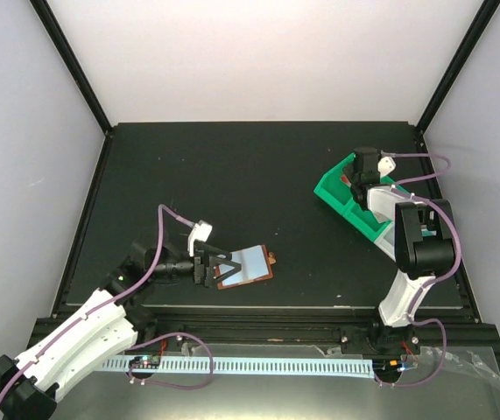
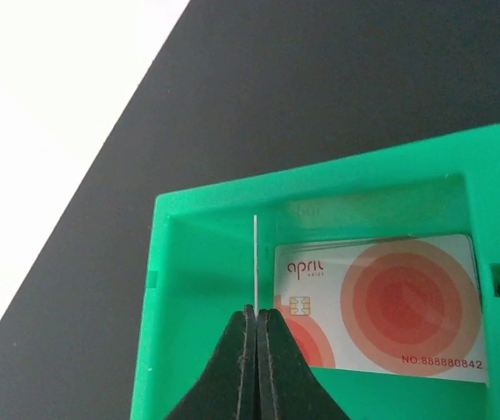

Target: Take the credit cards out of the card holder

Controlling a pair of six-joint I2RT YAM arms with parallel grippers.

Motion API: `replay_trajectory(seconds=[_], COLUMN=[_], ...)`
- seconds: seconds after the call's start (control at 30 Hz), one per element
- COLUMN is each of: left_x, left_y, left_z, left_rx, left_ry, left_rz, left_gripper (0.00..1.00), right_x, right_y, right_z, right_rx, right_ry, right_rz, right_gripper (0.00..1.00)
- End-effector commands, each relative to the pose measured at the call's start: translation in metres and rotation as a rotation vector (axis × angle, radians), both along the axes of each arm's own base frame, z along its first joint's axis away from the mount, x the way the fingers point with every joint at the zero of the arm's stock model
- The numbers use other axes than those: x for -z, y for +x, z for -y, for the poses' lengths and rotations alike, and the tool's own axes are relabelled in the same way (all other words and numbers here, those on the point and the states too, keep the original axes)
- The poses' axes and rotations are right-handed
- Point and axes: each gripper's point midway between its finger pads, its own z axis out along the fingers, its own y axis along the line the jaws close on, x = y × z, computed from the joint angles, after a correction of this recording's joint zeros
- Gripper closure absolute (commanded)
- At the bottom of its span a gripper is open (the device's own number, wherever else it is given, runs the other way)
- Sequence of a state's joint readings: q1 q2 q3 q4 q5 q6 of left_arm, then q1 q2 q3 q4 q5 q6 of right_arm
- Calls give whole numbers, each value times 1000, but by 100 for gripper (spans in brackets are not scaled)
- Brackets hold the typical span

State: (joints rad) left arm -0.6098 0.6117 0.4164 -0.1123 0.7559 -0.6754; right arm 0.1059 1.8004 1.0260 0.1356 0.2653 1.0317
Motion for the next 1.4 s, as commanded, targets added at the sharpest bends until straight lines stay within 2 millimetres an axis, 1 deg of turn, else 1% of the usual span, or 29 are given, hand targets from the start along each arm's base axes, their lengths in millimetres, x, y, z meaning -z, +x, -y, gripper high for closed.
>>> replay_trajectory(seconds=[0.0,0.07,0.2,0.27,0.33,0.4,0.53,0.67,0.77,0.9,1.0,1.07,1.1,1.17,1.2,1.23,1.27,1.33,1.37], left_x=[-12,-12,-7,-5,-5,-3,3,8,10,14,13,7,4,2,2,0,-2,-6,-10], left_y=[-2,-2,-2,-1,-1,-1,-1,0,5,12,19,24,26,32,36,39,42,50,53], left_z=[2,2,1,0,-1,-2,-5,-7,-11,-15,-17,-20,-22,-26,-29,-32,-35,-42,-45], left_rx=[25,25,21,12,10,-1,-21,-38,-84,-136,-173,-199,-215,-258,-286,-312,-337,-398,-423], left_ry=[-23,-23,-10,1,7,17,37,38,47,66,91,108,117,135,145,150,153,160,162], left_rz=[34,36,31,30,29,22,0,-22,-23,-17,-6,7,16,27,29,36,48,68,79], left_gripper=[1,1,1,1,1,1,1,1,1,1,1,1,1,1,1,1,1,1,1], right_x=[6,8,14,18,15,8,-8,-31,-52,-69,-73,-79,-81,-85,-89,-92,-95,-102,-105], right_y=[8,11,8,4,2,0,-1,-2,-3,-9,-18,-27,-32,-44,-52,-60,-67,-86,-95], right_z=[1,1,5,8,12,16,16,17,12,-5,-26,-42,-51,-72,-83,-99,-106,-127,-134], right_rx=[5,3,21,40,57,71,67,53,5,-104,-229,-309,-351,-448,-497,-561,-593,-678,-710], right_ry=[6,2,-12,-24,-37,-52,-63,-91,-108,-111,-92,-74,-68,-69,-75,-88,-106,-121,-116], right_rz=[-1,-21,-53,-90,-103,-101,-84,-90,-84,-88,-102,-107,-109,-101,-94,-83,-73,-51,-40], right_gripper=[99,98,89,88,89,86,73,65,58,53,48,45,43,34,30,26,24,20,17])
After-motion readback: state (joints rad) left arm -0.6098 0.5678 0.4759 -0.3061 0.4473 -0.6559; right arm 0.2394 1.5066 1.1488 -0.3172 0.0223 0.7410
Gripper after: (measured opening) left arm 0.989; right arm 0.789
